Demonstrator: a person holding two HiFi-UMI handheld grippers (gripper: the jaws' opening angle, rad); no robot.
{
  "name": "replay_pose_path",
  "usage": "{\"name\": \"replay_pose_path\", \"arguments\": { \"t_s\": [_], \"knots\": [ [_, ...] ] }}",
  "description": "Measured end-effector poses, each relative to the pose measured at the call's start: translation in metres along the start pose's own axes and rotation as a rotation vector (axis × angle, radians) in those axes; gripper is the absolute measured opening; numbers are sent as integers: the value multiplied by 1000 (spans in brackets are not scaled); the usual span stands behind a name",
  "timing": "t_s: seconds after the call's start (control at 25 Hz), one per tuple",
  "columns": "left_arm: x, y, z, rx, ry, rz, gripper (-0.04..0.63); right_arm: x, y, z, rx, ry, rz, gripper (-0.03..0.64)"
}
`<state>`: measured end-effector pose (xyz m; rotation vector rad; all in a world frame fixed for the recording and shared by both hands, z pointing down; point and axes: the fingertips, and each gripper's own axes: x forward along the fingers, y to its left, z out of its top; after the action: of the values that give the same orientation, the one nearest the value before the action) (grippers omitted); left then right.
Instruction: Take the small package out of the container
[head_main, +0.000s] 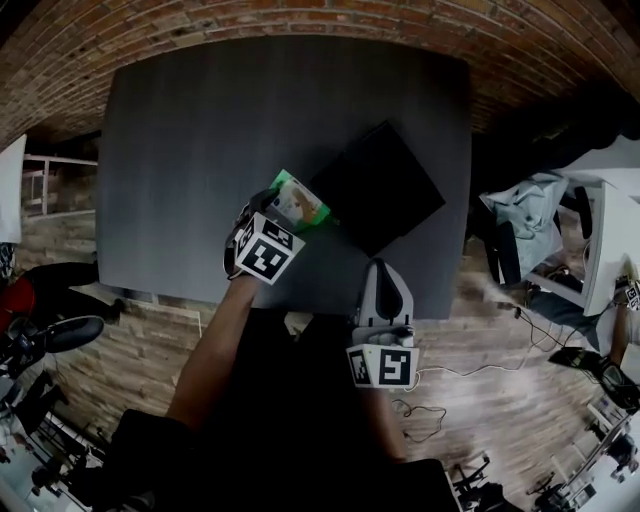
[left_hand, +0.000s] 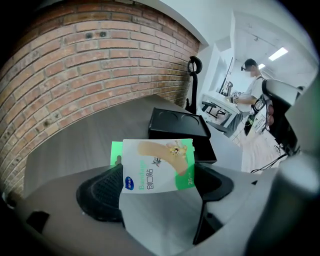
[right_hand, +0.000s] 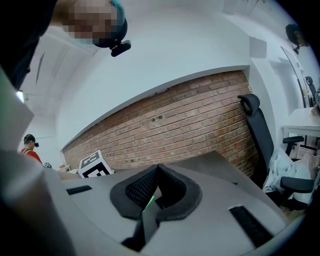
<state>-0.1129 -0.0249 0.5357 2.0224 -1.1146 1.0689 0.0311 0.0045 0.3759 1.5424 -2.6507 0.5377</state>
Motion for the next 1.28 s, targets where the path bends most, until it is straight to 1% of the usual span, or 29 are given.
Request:
{"name": "replay_pose_path", "arguments": {
  "t_s": [0.12, 0.32, 0.44, 0.68, 0.84, 1.04, 1.28],
  "knots": [
    [-17, 12, -5, -33, -48, 15, 414, 5, 17, 2, -21, -1, 24, 25],
    [-43, 31, -18, -99, -115, 17, 414, 12, 45, 5, -46, -5, 56, 25],
    [-57, 44, -29, -124, -142, 38, 414, 16, 61, 7, -66, -7, 76, 25],
    [-90, 68, -43, -179, -240, 81, 414, 23, 92, 14, -103, -17, 114, 25],
    [-112, 81, -51, -201, -297, 120, 414, 25, 109, 18, -118, -23, 134, 25],
    [-141, 92, -49, -218, -389, 159, 414, 33, 127, 25, -141, -32, 163, 25],
    [-175, 96, -38, -243, -495, 178, 414, 43, 141, 33, -170, -43, 189, 25]
  ]
}}
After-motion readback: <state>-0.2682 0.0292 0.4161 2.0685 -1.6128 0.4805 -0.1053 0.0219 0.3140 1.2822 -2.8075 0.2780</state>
